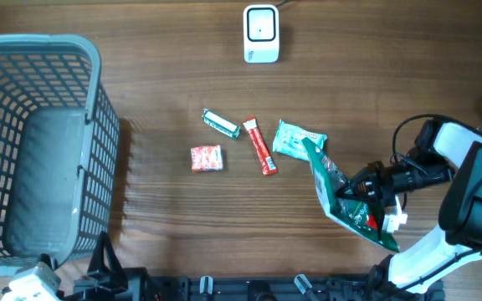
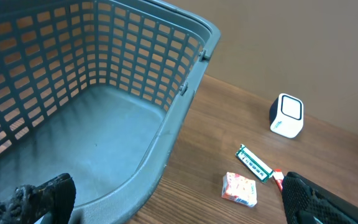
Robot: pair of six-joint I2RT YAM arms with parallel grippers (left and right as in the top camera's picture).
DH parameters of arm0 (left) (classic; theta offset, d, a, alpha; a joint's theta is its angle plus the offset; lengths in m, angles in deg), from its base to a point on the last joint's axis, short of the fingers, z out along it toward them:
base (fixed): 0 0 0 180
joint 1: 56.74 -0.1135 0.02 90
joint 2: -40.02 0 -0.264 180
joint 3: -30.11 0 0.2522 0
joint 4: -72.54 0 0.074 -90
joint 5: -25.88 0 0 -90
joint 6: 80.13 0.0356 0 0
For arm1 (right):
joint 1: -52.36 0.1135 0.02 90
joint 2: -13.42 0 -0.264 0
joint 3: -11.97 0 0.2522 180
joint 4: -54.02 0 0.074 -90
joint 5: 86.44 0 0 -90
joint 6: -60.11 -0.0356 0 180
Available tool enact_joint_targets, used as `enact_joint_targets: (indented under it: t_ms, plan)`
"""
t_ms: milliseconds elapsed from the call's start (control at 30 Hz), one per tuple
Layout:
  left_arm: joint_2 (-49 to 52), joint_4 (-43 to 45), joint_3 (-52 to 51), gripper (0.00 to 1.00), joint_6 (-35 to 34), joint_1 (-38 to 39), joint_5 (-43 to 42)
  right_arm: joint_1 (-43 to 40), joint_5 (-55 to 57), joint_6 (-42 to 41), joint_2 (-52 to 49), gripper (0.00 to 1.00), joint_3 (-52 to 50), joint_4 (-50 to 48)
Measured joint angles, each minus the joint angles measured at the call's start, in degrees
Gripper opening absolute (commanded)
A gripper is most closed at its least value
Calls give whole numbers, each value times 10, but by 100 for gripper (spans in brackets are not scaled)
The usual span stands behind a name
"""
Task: Scan the item barcode
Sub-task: 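Carry the gloves bag to the right side and drop it there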
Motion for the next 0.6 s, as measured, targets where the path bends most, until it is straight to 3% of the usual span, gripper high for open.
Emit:
enact_joint_targets:
  t_ms: [300, 533, 600]
  plan:
    - [0, 0, 0, 100, 0, 0, 0, 0, 55, 217, 0, 5, 0, 0]
    - [0, 0, 0, 100, 0, 0, 0, 0, 1, 292, 0, 4, 0, 0]
    - [0, 0, 0, 100, 0, 0, 0, 0, -35, 366, 0, 4, 0, 0]
